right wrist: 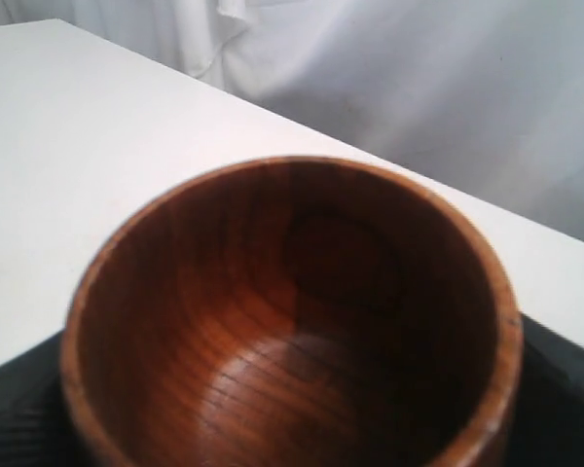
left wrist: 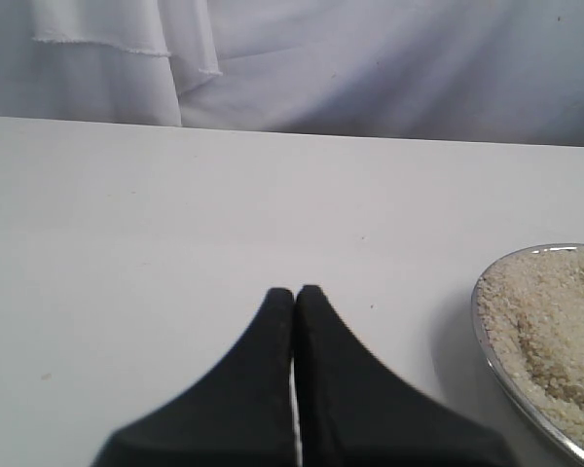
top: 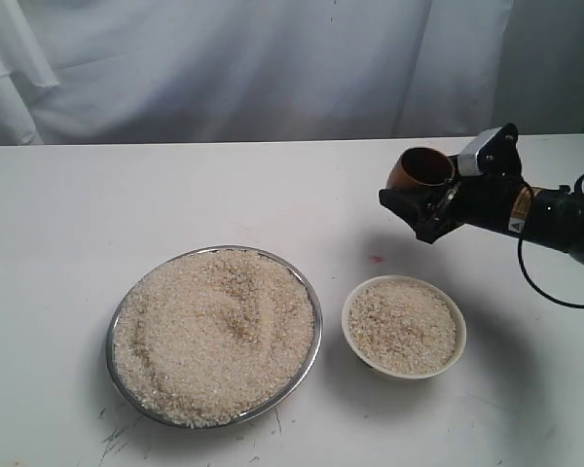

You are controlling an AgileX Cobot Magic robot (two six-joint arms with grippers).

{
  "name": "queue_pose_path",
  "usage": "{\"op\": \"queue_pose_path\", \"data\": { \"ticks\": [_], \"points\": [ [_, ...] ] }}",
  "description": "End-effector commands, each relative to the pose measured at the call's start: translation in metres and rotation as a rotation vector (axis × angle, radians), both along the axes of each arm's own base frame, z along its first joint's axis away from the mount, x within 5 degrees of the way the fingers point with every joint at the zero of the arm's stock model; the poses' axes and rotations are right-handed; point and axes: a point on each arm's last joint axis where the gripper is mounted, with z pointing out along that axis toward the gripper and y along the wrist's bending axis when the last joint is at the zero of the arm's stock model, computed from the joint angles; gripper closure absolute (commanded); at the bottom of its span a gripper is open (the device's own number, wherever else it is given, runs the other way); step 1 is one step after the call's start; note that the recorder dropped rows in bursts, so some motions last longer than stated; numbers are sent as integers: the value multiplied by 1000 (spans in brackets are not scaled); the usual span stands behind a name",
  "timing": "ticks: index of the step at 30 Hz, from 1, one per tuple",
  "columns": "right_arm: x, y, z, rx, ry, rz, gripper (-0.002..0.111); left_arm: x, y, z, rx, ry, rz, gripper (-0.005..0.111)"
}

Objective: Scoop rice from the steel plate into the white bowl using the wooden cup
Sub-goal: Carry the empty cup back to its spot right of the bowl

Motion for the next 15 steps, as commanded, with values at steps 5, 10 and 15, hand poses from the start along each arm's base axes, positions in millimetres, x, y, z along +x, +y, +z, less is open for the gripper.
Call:
{"op": "queue_pose_path", "data": {
  "ticks": [5,10,15],
  "points": [
    [-1,-3,-14,-75,62,9,101,0,0,0,1,-13,-3,107],
    [-6,2,-18,-89,95,56,92,0,0,0,1,-13,-3,107],
    [-7,10,-23,-146,110,54,90,0,0,0,1,-13,-3,107]
  ]
}}
